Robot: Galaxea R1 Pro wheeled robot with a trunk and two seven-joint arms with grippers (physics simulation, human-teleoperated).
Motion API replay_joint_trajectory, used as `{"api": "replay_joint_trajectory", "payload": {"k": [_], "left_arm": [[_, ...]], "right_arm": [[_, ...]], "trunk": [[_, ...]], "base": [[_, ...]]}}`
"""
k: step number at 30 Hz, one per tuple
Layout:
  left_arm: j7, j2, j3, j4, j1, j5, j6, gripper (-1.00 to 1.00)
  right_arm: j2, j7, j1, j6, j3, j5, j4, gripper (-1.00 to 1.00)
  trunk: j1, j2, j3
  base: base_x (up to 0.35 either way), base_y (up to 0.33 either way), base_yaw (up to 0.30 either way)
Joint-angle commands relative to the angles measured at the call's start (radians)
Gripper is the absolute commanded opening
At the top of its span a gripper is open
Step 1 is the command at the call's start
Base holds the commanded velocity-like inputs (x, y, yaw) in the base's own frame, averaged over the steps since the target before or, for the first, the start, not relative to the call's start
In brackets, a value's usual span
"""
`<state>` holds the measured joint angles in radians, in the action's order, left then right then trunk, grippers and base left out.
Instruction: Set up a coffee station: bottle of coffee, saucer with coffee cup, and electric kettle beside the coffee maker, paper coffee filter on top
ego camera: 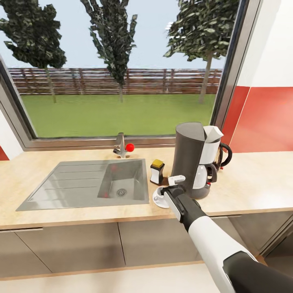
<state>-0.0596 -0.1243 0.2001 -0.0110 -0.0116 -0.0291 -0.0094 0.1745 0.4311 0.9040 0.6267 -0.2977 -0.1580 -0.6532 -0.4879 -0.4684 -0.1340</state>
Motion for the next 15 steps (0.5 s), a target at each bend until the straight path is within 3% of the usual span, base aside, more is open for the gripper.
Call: {"api": "replay_joint_trajectory", "payload": {"k": [1, 9, 15], "left_arm": [[-0.002, 0.000, 0.005, 0.000, -0.001, -0.003, -0.001, 1.00], [-0.002, 0.000, 0.004, 0.000, -0.001, -0.003, 0.000, 1.00], [-0.003, 0.001, 0.004, 0.000, -0.001, -0.003, 0.000, 1.00]], "right_arm": [[0.000, 0.009, 0.001, 0.000, -0.003, -0.011, -0.013, 1.00], [0.000, 0.009, 0.001, -0.002, -0.003, -0.011, -0.105, 1.00], [0.000, 0.009, 0.001, -0.001, -0.003, -0.011, -0.120, 1.00]], "trunk": [[0.000, -0.002, -0.002], [0.000, -0.002, -0.002], [0.000, -0.002, -0.002]], "base": [[0.000, 0.000, 0.000], [0.000, 0.000, 0.000], [0.000, 0.000, 0.000]]}}
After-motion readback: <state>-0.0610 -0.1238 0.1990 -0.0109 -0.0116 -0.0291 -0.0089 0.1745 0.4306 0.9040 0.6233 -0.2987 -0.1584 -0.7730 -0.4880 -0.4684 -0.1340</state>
